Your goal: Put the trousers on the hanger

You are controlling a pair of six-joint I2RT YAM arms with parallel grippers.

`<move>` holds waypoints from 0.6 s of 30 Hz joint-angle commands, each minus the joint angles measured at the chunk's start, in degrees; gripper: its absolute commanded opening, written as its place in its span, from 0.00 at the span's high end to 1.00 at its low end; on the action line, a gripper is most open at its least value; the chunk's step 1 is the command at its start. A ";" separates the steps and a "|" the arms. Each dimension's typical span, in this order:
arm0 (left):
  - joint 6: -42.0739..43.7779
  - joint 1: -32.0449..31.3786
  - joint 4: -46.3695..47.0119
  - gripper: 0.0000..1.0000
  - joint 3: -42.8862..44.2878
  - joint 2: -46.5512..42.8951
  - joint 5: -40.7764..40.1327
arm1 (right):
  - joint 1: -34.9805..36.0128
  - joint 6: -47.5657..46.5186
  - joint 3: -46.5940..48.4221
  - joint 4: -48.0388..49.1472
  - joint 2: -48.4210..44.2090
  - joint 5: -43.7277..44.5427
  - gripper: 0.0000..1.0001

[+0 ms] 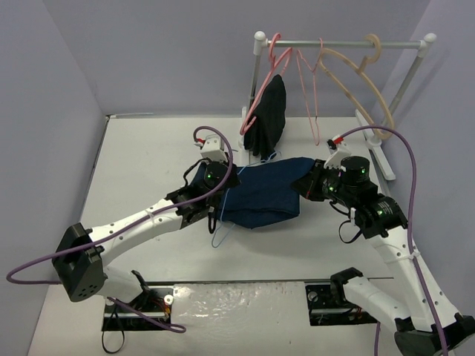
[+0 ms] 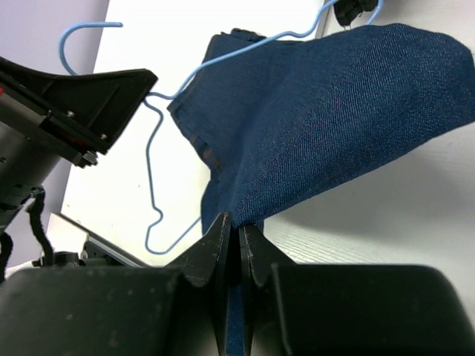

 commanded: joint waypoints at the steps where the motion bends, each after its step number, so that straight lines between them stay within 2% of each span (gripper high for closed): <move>1: -2.49 -0.28 -2.70 1.00 5.69 1.82 -5.82 | 0.35 0.78 4.67 4.45 -1.45 -2.11 1.00; 11: -5.49 -0.99 -7.83 1.00 10.87 6.13 -6.66 | 1.80 0.96 6.80 5.44 1.03 -2.97 1.00; 18: -3.70 -1.07 -6.05 1.00 10.74 6.12 -5.80 | 2.28 0.55 5.87 5.41 -0.16 -1.21 1.00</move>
